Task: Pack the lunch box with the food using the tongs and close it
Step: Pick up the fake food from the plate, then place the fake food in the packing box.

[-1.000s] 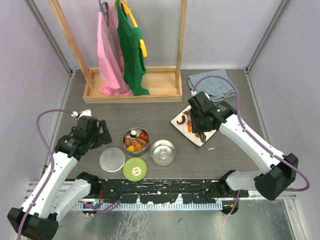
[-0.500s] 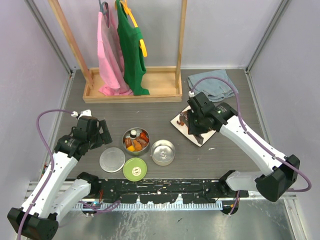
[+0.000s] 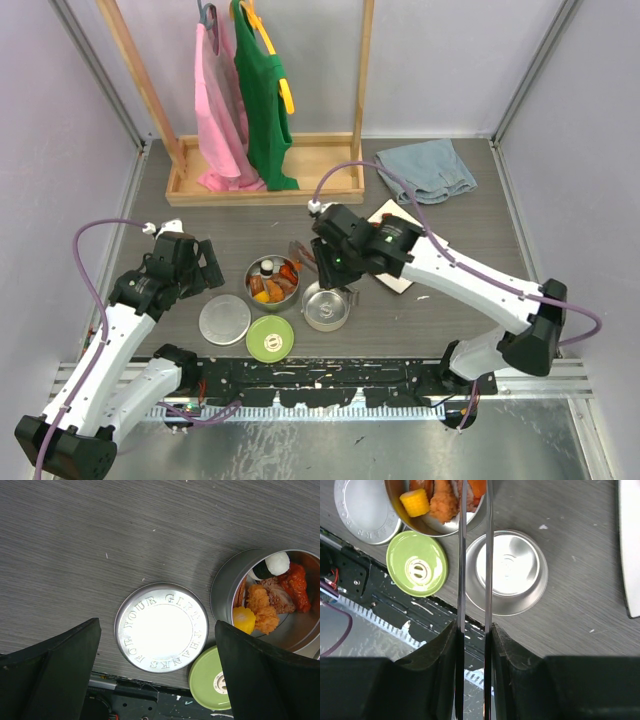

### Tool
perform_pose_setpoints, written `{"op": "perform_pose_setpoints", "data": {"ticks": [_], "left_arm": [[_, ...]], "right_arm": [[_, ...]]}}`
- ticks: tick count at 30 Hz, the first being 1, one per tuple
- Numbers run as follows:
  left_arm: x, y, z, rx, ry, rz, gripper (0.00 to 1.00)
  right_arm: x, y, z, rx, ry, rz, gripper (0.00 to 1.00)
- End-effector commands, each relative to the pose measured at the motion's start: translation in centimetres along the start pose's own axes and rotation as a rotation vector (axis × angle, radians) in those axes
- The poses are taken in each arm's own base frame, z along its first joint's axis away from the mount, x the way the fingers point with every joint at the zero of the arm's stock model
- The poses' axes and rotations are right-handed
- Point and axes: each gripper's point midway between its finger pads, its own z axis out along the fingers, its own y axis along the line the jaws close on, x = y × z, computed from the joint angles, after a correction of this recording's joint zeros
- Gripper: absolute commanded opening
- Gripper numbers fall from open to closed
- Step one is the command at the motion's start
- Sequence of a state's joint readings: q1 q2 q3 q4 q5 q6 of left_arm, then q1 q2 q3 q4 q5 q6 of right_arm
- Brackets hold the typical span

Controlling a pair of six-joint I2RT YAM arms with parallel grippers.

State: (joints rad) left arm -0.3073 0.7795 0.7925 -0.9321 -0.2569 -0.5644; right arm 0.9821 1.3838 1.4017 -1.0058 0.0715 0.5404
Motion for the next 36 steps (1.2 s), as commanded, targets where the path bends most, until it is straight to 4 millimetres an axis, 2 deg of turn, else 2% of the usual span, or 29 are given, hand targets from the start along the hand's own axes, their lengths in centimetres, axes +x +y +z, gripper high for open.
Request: {"op": "perform_pose_setpoints", "data": {"ticks": [1,9,16,21,24,27,30,32,36], "left_arm": [[-1.5,-0.7,-0.5,0.030,-0.056,-0.017,0.98],[-1.6,-0.7,-0.5,0.031,-0.058,-0.018,0.98],[-1.6,-0.6,-0.5,0.030,-0.060,-0.017,0.98],[-1.6,-0.6,-0.5,0.028,-0.060,-0.018,0.98],[-1.6,-0.6,-0.5,0.030,-0.060,-0.017,0.98],[-1.5,-0.7,-0.5,0.031,-0.058,-0.016,0.98],[-1.6,-0.7,-0.5,0.030,-0.059,-0.017,0.98],[-1.5,-0.7,-0.5,0.030,-0.059,-0.017,0.98],[-1.6,-0.7,-0.5,0.033,-0.059,-0.017,0.98]], "right_arm": [[-1.9,3.4,0.3,-0.053,-0.054,-0.015,0.27],[-0.2,6.0,2.0,-0.066,0.019,-0.105,0.27],[1.4,6.2,2.8,0.003,0.098,-0.206,0.27],[2.5,7.5,2.9,-0.025,0.138,-0.269,0.31],[1.8,6.8,2.9,0.025,0.106,-0.268,0.32],[-0.3,6.0,2.1,0.086,0.004,-0.229,0.40],[-1.3,6.3,1.6,0.072,-0.045,-0.206,0.43],[-1.3,6.2,2.0,0.076,-0.044,-0.205,0.44],[0.0,5.4,4.0,0.107,0.029,-0.223,0.46]]}}
